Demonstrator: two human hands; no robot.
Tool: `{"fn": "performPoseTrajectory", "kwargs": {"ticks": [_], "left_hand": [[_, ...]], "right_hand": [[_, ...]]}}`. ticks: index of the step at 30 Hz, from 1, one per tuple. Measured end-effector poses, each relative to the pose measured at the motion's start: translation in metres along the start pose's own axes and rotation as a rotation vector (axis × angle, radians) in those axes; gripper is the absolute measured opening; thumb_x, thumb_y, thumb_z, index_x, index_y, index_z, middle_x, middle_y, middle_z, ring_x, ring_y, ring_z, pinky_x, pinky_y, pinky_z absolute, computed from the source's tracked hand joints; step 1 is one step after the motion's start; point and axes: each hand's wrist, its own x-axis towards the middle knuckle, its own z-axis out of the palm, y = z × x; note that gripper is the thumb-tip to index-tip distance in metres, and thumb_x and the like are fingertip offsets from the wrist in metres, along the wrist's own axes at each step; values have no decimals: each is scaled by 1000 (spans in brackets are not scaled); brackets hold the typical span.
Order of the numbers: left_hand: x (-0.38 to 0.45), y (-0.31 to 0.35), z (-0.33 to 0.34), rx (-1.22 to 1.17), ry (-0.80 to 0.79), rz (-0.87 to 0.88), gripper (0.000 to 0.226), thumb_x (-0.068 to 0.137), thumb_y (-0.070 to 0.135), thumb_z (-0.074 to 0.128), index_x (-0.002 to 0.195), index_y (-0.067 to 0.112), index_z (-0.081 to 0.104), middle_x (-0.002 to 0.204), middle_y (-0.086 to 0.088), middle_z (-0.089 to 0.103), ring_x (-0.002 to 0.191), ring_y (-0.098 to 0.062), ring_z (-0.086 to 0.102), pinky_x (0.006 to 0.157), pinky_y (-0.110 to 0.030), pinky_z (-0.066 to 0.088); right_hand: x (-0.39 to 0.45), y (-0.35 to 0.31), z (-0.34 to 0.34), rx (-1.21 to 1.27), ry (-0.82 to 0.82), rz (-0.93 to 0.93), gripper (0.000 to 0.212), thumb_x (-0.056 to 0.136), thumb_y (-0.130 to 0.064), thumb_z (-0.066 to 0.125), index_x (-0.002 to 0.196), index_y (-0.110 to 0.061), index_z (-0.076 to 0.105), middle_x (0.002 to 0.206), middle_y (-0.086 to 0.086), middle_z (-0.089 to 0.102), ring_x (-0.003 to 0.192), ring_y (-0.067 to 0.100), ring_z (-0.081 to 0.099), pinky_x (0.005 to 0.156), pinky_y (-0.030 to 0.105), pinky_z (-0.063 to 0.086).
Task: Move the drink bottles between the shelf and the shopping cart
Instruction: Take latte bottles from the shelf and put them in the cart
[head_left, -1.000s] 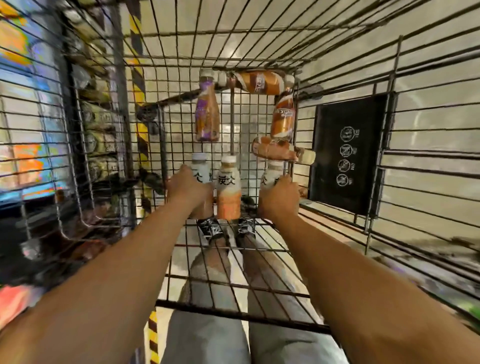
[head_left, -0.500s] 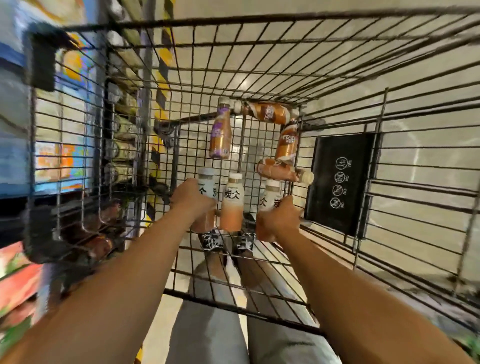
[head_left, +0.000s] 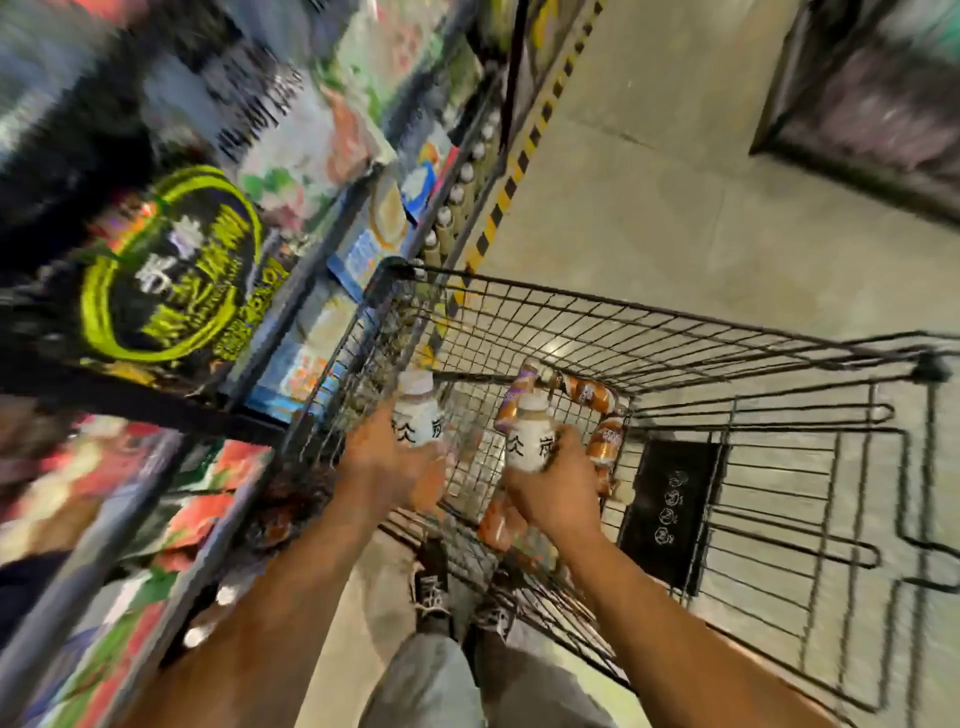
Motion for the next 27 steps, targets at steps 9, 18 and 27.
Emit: {"fn": "performPoseTrajectory", "kwargs": {"ticks": [9,18,27], "left_hand": [[-113,61,-173,-206,451,212,48,73,24,92,109,34,61,96,16,71,86,-8,66,70,-23,47],[-268,81,-317,-321,780,384,55,76,27,91,108,52,54,104,29,66,95,17,61,77,-15,47],[-415,39,-422,-305,1028,435,57,81,29,87,107,61,46,100,46,53,89,37,47,69,4,39]], "right_hand": [[-88,-164,-41,170,17,-478,61,75,-29,87,121,-45,49,100,-10,74,83,8,74,71,44,66],[-232,-296,-51,277,-81,-910,60,70,-25,90,117,-40,55,94,-18,72,78,5,72,69,38,64],[-395,-364,-14,380,-279,-1248,64,79,-19,91,120,-46,51,99,-55,55,91,-23,60,68,1,45]]}}
